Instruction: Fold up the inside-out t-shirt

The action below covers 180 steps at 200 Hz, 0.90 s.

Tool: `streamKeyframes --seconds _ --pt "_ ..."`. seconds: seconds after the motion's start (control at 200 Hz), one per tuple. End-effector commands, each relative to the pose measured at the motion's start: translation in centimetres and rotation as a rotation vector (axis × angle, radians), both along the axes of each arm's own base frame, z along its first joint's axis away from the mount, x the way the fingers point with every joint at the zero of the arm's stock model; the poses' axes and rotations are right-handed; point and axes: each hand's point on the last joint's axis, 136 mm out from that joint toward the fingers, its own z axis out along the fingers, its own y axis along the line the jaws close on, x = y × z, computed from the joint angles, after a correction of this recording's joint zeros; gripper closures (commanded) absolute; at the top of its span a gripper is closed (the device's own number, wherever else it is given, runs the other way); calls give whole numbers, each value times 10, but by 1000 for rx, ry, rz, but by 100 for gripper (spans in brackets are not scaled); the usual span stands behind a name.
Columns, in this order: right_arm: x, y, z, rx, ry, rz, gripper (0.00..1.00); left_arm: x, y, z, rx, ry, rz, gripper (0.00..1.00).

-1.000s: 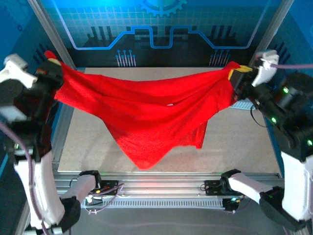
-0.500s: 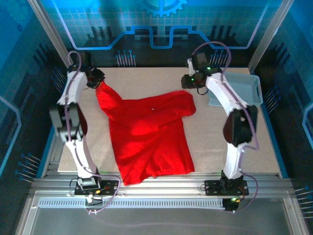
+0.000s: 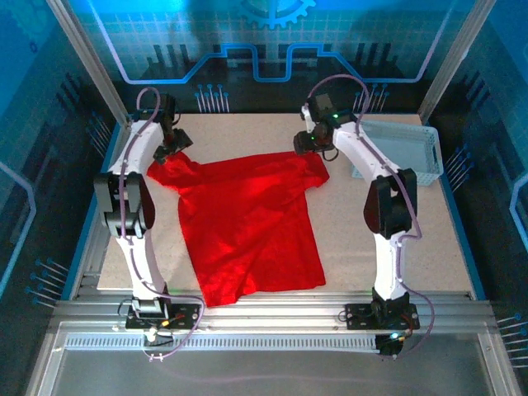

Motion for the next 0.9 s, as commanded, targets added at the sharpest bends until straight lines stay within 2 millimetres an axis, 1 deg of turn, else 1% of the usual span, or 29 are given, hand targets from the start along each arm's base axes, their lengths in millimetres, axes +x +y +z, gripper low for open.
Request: streamKeyframes --seconds 0.0,0.12,0.15,0.16,0.18,0.27,0.34,0.415,0.47,0.5,0.52,0.525,0.575,0.625,0.675,0.7,0.76,0.825,0.895 --pt "7 -3 -34 -55 58 4 31 6 24 -35 26 28 23 23" --pt "16 6 -55 -48 89 29 30 20 29 -53 39 63 4 21" --pt "18 7 -54 -45 83 30 29 23 29 -58 32 65 0 21" --pt "18 7 -64 -50 101 31 29 25 29 -59 30 62 -2 21" --pt "19 8 -70 -52 109 31 29 27 29 -63 26 64 -4 21" --pt "22 10 -86 -53 143 36 31 37 27 -72 13 66 -14 22" --pt "21 12 -98 -58 170 43 33 38 30 -80 7 81 -2 25" --pt "20 14 -106 -50 189 54 38 40 31 -89 -18 87 9 34" --pt "19 16 -110 -42 199 62 46 41 33 -96 -44 92 21 48" --pt "19 16 -112 -40 203 65 53 42 34 -99 -57 94 28 56" --pt "20 15 -112 -38 202 63 56 42 35 -100 -66 92 32 61" --pt "20 16 -111 -39 200 65 59 43 35 -100 -68 92 34 63" --pt "23 14 -110 -40 192 60 74 43 39 -103 -80 89 51 75" --pt "29 12 -104 -43 170 51 89 44 43 -104 -87 82 67 85" --pt "35 10 -98 -47 146 45 100 47 46 -103 -104 65 79 96" --pt "39 8 -93 -47 130 38 100 48 48 -104 -111 59 85 100" --pt "48 2 -80 -54 93 19 100 53 54 -101 -124 31 101 100" --pt "58 -2 -62 -45 45 4 100 60 59 -96 -135 -4 111 100" --pt "69 -11 -41 -48 -12 -21 100 67 67 -86 -142 -43 131 100"
